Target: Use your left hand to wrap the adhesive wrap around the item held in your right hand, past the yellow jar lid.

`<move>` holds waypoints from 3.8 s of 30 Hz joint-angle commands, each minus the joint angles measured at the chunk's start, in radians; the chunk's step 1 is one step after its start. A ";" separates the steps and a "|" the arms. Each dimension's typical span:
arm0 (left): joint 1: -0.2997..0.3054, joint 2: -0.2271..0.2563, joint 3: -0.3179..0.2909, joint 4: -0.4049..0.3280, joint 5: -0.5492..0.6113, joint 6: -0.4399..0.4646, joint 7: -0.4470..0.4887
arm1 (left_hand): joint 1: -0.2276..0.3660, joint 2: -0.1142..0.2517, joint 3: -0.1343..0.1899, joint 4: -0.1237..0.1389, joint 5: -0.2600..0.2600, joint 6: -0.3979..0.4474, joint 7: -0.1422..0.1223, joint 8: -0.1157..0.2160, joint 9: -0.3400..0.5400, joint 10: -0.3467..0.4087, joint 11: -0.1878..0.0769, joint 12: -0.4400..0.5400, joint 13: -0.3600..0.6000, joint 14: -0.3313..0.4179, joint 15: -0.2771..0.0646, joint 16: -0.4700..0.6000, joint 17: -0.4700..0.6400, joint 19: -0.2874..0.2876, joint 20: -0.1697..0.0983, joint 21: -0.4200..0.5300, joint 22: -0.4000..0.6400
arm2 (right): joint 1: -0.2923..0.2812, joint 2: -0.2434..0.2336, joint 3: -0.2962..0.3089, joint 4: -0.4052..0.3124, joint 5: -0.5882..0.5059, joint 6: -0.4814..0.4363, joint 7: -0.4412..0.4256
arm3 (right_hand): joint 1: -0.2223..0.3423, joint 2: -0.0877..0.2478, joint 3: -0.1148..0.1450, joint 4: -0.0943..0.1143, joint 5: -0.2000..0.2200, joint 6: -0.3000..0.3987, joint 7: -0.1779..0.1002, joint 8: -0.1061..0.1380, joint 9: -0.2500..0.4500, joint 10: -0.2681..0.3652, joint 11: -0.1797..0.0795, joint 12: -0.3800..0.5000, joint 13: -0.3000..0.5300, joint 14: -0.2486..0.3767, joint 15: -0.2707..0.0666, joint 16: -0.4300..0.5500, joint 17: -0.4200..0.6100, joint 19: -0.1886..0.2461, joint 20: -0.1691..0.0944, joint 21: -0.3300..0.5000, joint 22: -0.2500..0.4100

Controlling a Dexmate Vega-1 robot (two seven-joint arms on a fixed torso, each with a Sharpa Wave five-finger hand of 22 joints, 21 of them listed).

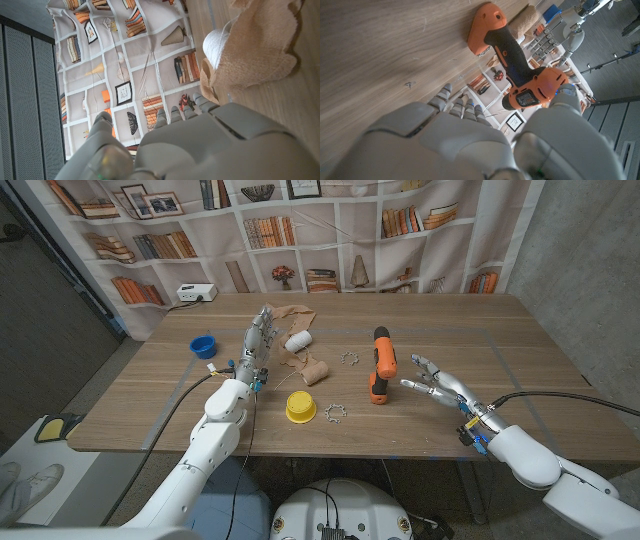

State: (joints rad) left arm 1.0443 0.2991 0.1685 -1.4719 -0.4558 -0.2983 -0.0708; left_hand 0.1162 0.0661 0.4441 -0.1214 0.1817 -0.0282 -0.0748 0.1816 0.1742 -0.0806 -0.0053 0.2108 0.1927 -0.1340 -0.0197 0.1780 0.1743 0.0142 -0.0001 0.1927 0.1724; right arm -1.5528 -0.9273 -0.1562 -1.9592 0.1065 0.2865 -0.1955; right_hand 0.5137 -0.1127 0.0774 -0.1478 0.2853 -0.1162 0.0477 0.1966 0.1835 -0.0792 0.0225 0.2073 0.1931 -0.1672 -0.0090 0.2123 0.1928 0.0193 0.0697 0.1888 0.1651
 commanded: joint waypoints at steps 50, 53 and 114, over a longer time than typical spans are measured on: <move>0.044 0.029 -0.001 -0.048 -0.018 -0.001 0.017 | 0.001 0.007 0.004 -0.005 -0.003 0.002 0.001 0.002 0.002 -0.001 0.000 0.002 0.002 -0.004 0.006 0.004 0.003 -0.004 -0.001 0.000 0.002 | 0.059 0.028 -0.113 0.013 -0.120 -0.061 -0.129 | 0.035 0.005 -0.011 0.009 0.017 -0.028 0.005 -0.003 0.005 -0.019 0.006 -0.006 0.006 -0.029 0.008 -0.012 0.003 0.002 -0.007 -0.003 0.002; 0.042 0.030 0.000 -0.046 -0.018 0.000 0.015 | 0.001 0.007 0.004 -0.005 -0.003 0.002 0.001 0.002 0.002 -0.001 -0.001 0.001 0.002 -0.003 0.007 0.004 0.003 -0.004 -0.002 0.000 0.002 | 0.068 0.030 -0.120 0.014 -0.132 -0.074 -0.132 | 0.038 0.006 -0.012 0.010 0.018 -0.027 0.004 -0.002 0.006 0.004 0.002 0.003 0.007 -0.026 0.004 -0.010 0.003 0.002 -0.006 -0.003 0.002; 0.049 0.026 -0.002 -0.045 -0.014 0.015 0.010 | -0.001 0.008 0.005 -0.004 -0.003 0.004 0.002 0.003 0.002 0.001 0.002 0.002 0.002 -0.004 0.007 0.004 0.003 -0.004 -0.002 0.000 0.002 | 0.180 0.069 -0.233 0.066 -0.163 -0.082 -0.092 | 0.068 0.018 -0.022 0.016 0.028 0.018 0.013 0.016 0.012 0.021 0.027 0.009 0.017 -0.001 0.010 -0.005 0.002 0.018 -0.006 0.000 0.002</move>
State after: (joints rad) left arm 1.0778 0.3160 0.1709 -1.4995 -0.4683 -0.2914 -0.0686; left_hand 0.1160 0.0659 0.4441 -0.1214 0.1817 -0.0267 -0.0733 0.1816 0.1742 -0.0806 -0.0053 0.2108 0.1927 -0.1340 -0.0197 0.1780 0.1743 0.0142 -0.0001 0.1927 0.1724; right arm -1.3910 -0.8800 -0.3683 -1.9164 -0.0612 0.1879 -0.2919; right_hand 0.5714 -0.0969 0.0593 -0.1294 0.3085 -0.1017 0.0556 0.2072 0.1934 -0.0568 0.0431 0.2112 0.2072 -0.1657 -0.0073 0.2035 0.1928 0.0301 0.0589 0.1888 0.1651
